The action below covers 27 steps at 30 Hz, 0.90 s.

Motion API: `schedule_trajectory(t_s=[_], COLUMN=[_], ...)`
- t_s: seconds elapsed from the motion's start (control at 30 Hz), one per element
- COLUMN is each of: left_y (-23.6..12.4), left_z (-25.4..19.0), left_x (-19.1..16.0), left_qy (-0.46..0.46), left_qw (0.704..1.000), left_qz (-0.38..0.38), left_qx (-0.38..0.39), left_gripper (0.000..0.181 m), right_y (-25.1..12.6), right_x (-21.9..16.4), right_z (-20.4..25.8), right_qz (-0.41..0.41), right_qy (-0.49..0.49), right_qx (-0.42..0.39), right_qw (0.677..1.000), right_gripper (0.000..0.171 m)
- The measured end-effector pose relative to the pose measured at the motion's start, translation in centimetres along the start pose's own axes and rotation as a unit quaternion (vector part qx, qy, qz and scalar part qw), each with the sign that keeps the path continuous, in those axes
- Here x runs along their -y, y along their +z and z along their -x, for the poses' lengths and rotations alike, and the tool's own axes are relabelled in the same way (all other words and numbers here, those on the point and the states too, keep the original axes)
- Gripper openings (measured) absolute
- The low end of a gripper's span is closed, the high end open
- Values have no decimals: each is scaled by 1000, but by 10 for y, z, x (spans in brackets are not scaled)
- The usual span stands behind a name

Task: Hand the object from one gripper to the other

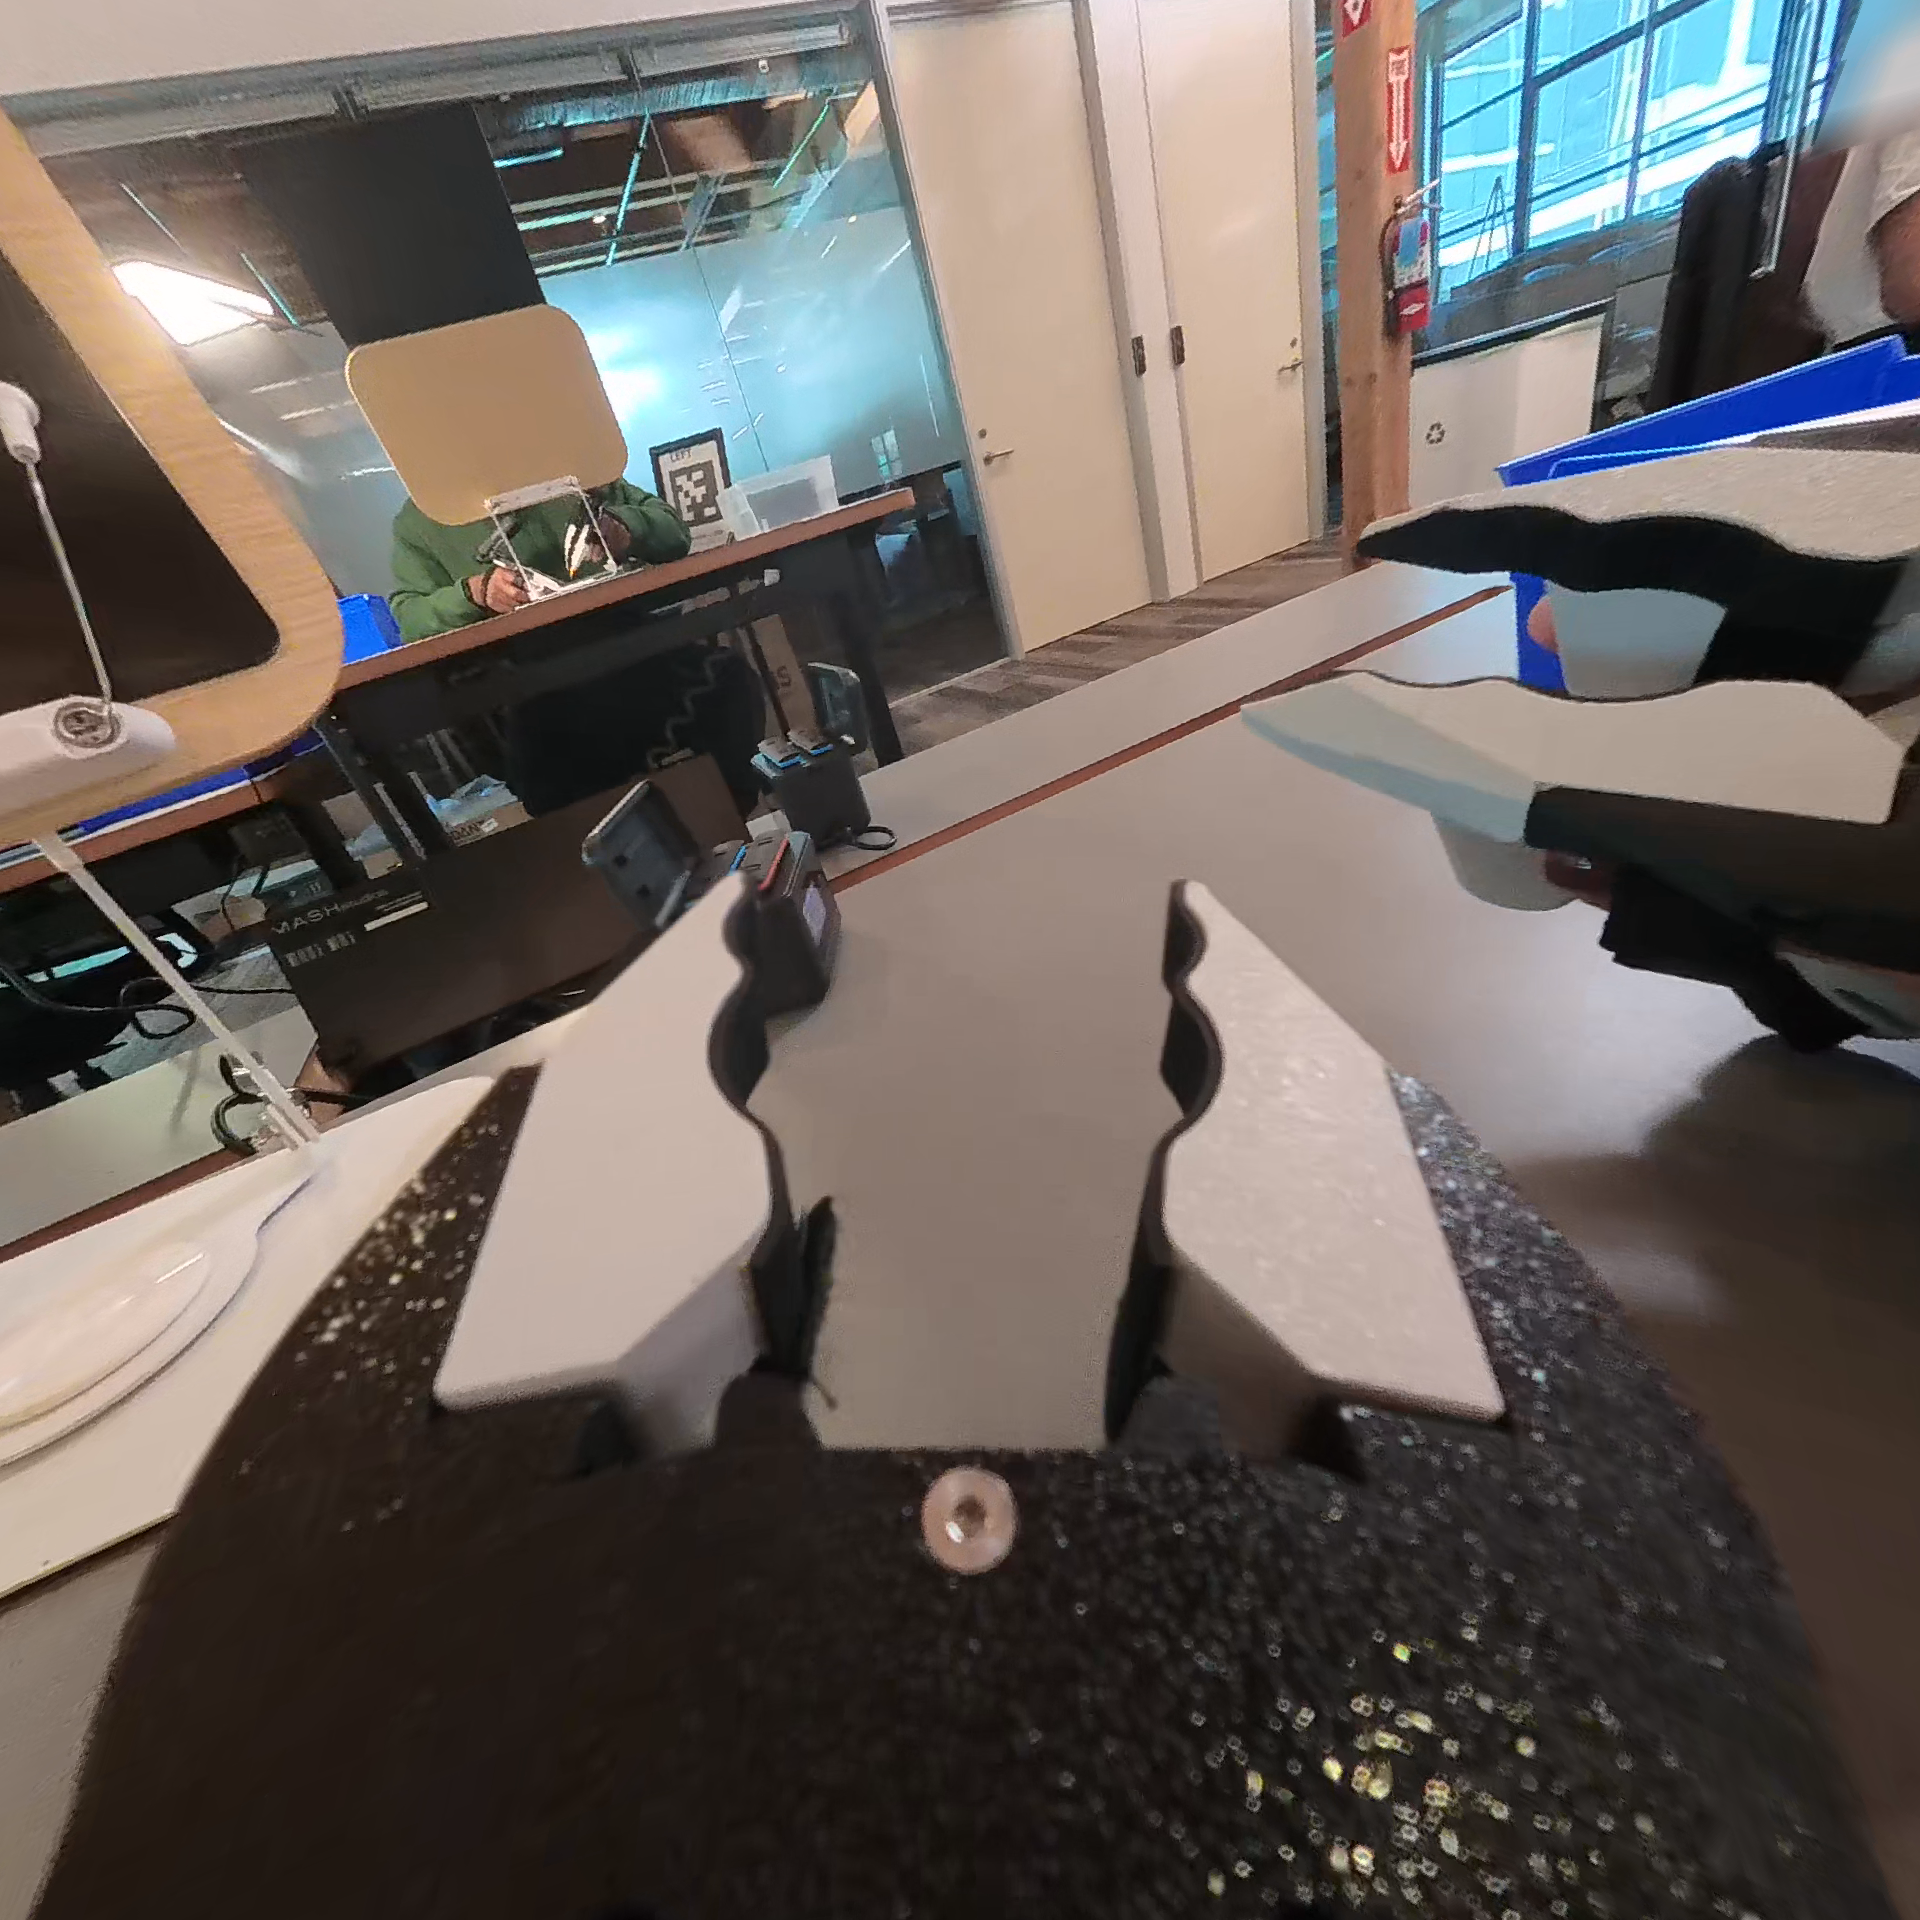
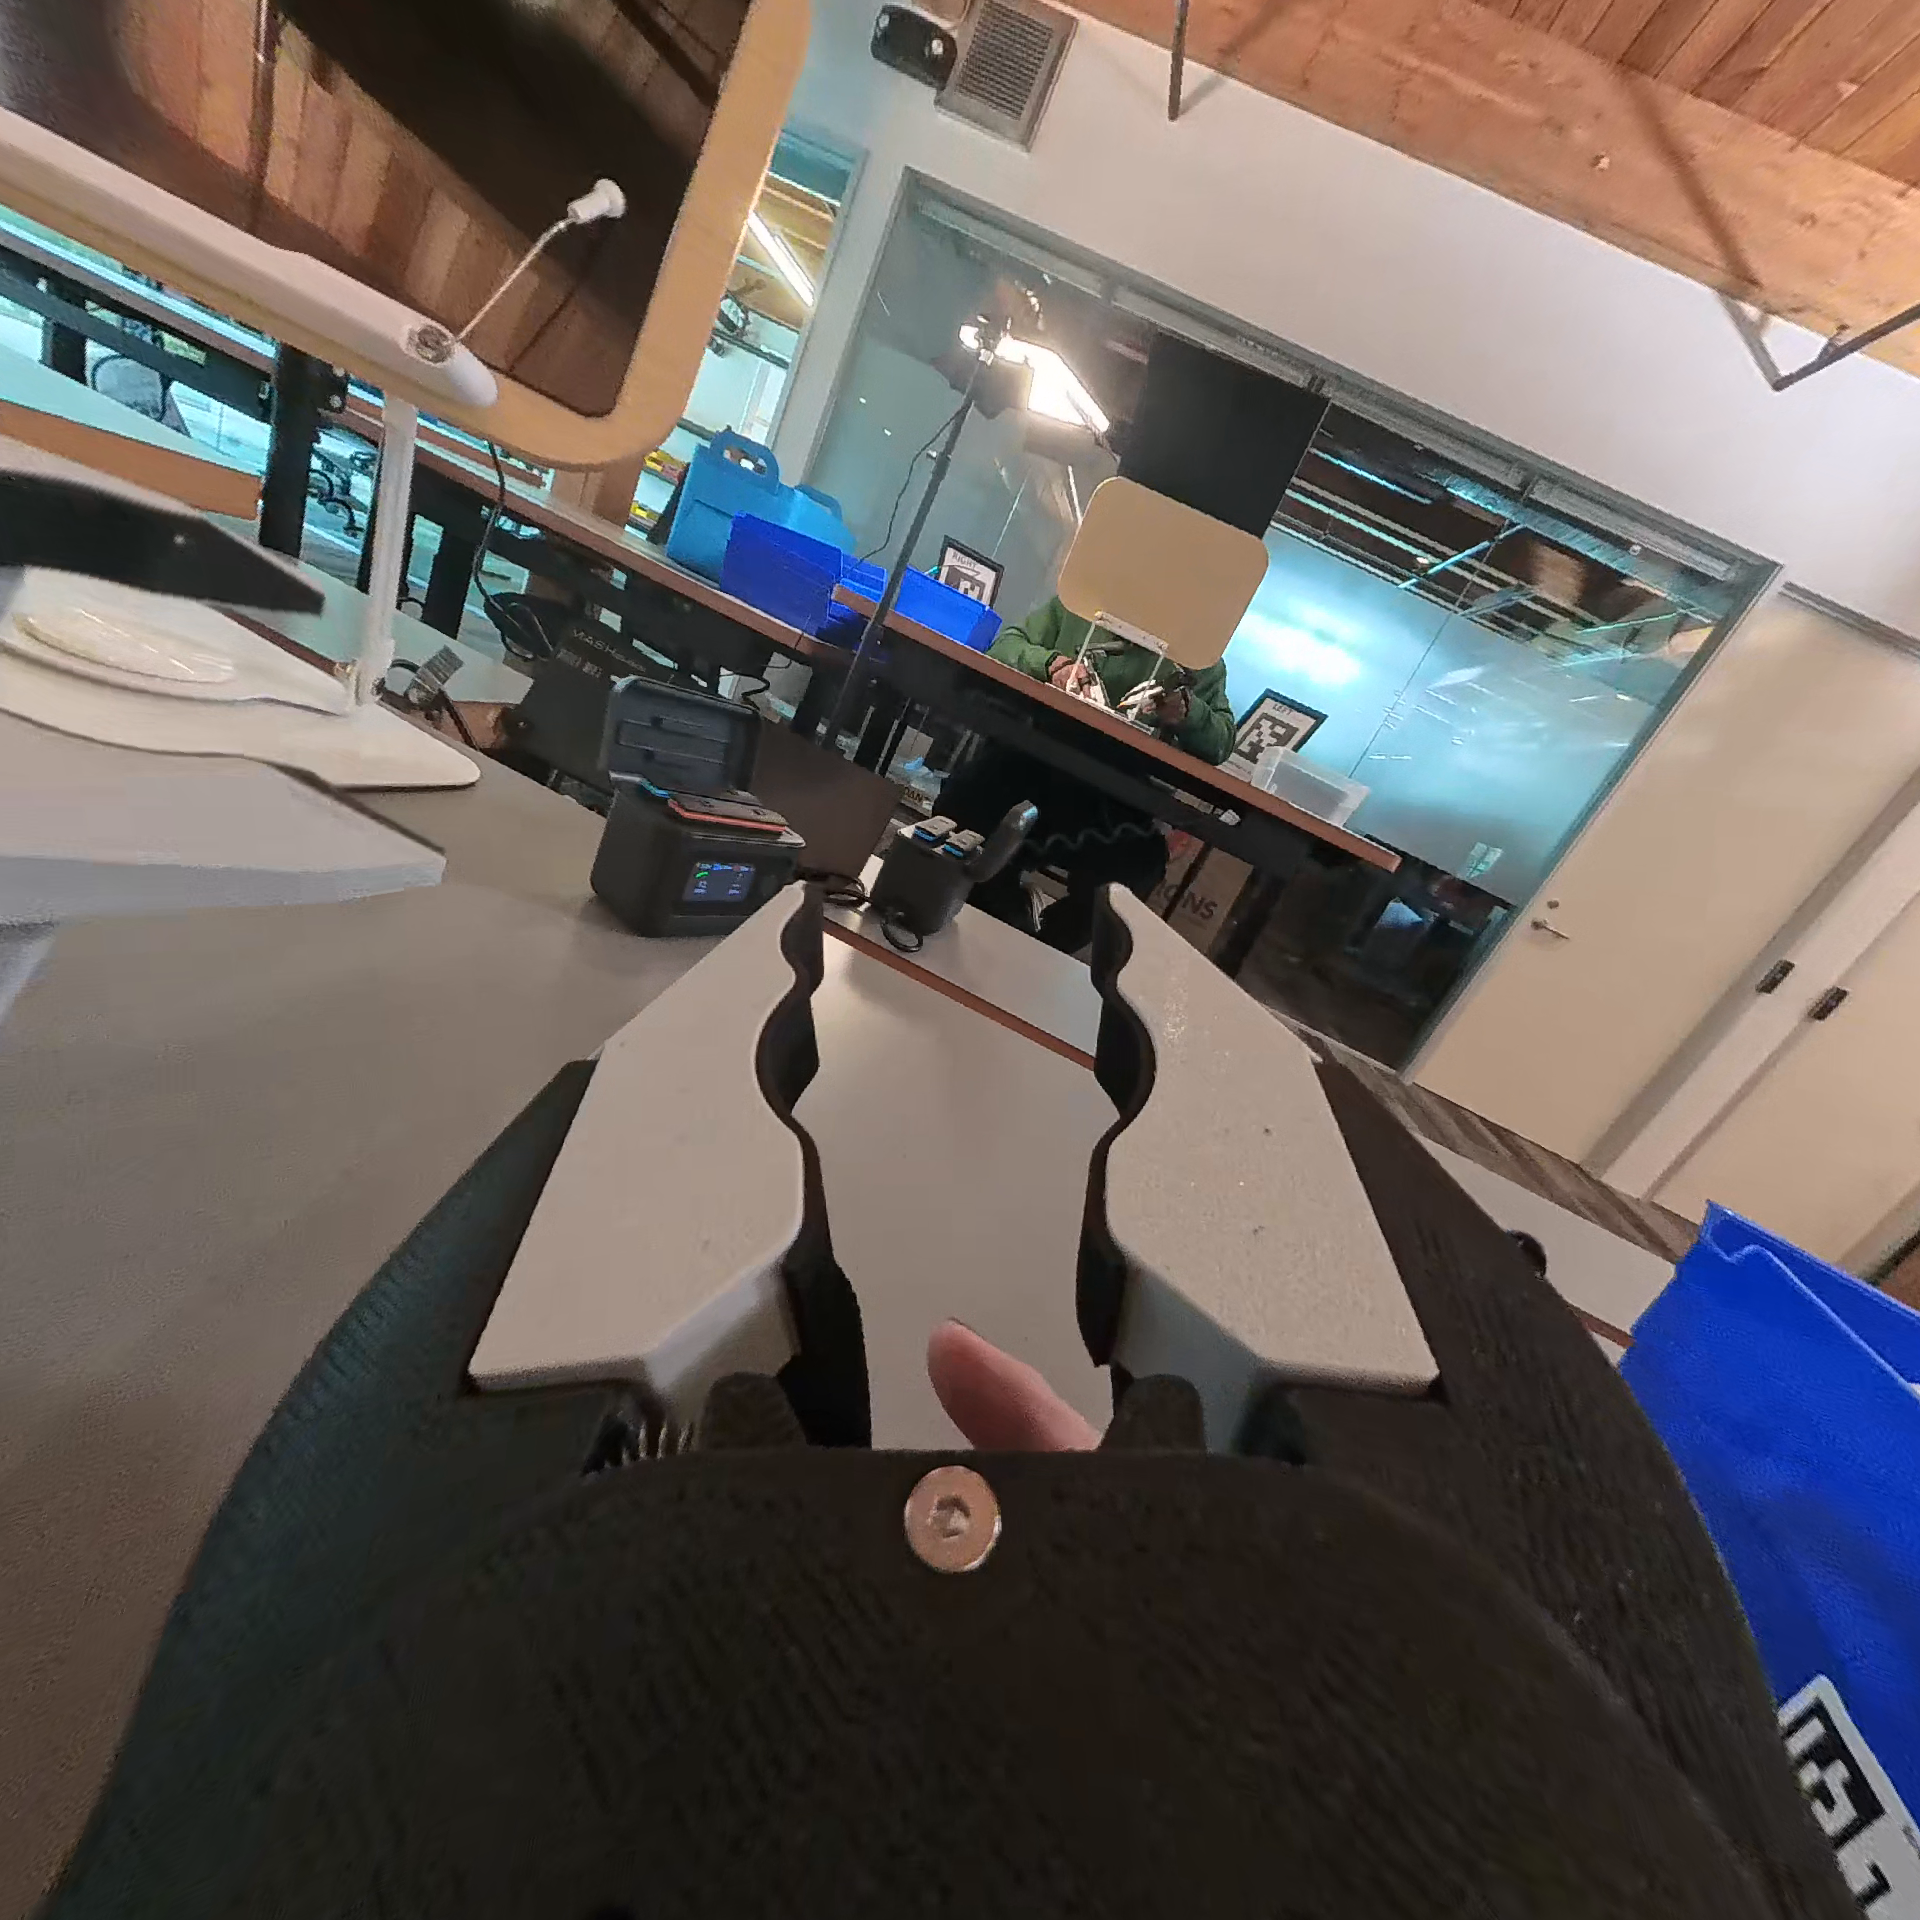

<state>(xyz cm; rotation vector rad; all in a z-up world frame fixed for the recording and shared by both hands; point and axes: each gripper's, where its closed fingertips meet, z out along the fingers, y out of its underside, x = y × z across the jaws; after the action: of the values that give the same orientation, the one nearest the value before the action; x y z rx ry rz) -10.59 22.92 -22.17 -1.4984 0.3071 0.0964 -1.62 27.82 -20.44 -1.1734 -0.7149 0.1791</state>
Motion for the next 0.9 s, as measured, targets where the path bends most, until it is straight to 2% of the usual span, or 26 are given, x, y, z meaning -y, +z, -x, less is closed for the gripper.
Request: schedule_trajectory(t_s=[0.2, 0.3, 0.67, 0.9], left_y=[-2, -3, -5, -1], left_z=[5, 9, 17, 11], left_x=[3, 5, 9, 10], left_qy=[-10, -14, -35, -18], left_qw=[1000, 1000, 998, 999], left_qz=[-12, -21, -43, -47], left_qx=[12, 18, 21, 16], left_gripper=[110, 121, 139, 144], right_y=[2, 3, 5, 13], right_x=[0, 3, 16, 13], right_z=[6, 9, 28, 24], right_qz=[-1, -5, -34, -39], right_qy=[-4, 6, -10, 56], right_qx=[12, 15, 44, 60], right_qw=[1000, 1000, 998, 996], right_gripper=[50, 51, 57, 63])
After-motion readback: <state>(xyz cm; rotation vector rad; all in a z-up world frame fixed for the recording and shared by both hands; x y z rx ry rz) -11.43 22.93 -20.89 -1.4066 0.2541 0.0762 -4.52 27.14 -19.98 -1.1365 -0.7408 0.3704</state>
